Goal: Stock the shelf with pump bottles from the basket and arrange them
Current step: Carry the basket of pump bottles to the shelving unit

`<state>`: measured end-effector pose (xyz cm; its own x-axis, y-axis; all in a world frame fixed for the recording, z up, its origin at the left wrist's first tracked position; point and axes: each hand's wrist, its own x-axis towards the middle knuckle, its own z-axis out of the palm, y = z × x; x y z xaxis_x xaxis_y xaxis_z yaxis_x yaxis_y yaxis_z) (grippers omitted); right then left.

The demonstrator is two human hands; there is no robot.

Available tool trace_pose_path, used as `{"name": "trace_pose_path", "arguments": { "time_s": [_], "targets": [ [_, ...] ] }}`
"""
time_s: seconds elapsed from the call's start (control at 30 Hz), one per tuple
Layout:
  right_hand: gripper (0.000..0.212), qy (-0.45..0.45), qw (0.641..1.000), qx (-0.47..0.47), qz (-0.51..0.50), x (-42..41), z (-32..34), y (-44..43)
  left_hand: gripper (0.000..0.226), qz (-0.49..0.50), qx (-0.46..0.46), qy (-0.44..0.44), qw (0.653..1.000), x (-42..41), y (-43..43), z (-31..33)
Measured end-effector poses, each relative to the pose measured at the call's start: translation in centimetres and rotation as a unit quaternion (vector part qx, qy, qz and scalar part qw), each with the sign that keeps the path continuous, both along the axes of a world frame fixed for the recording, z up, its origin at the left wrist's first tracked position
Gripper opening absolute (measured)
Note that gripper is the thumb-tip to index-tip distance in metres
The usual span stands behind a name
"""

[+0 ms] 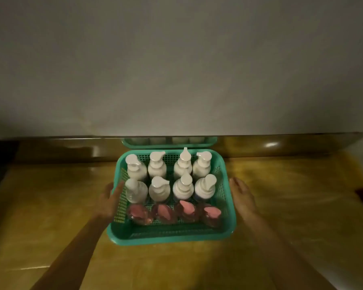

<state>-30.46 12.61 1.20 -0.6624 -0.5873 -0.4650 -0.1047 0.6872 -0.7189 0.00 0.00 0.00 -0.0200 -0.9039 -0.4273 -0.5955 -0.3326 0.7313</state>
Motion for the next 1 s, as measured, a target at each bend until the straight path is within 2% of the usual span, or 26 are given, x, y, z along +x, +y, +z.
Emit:
{"name": "trace_pose_path", "arguments": {
  "time_s": [0.1, 0.23, 0.4, 0.57, 0.8, 1.0],
  "targets": [
    [0.05, 0.015, 1.0, 0.019, -0.002, -1.0, -4.3, -1.1, 0.045, 0.01, -0.001, 0.005, 1.0, 0.0, -1.3, -4.3],
    [0.039, 0.001, 1.0, 0.007, -0.014, -2.3, -8.3, -1.9, 0.036, 0.036, -0.047, -0.008, 0.998, 0.6, -3.1, -8.4],
    [0.025, 0.028, 0.999, -0.043, -0.011, -3.5, -11.3, -2.0, 0.038, 0.031, -0.105, -0.028, 0.994, 1.6, -3.6, -11.0],
    [0.026, 0.042, 0.997, -0.065, -0.028, -3.5, -12.4, -1.8, 0.038, 0.044, -0.119, 0.01, 0.992, 1.7, -3.7, -11.5],
    [0.028, 0.061, 0.995, -0.08, -0.021, -3.4, -10.2, -1.3, 0.037, 0.035, -0.134, -0.002, 0.99, 2.3, -3.7, -9.2],
    [0.027, 0.056, 0.995, -0.085, -0.015, -2.3, -2.6, 0.2, 0.036, 0.058, -0.148, 0.002, 0.987, 3.6, -1.5, -1.8]
  ]
}}
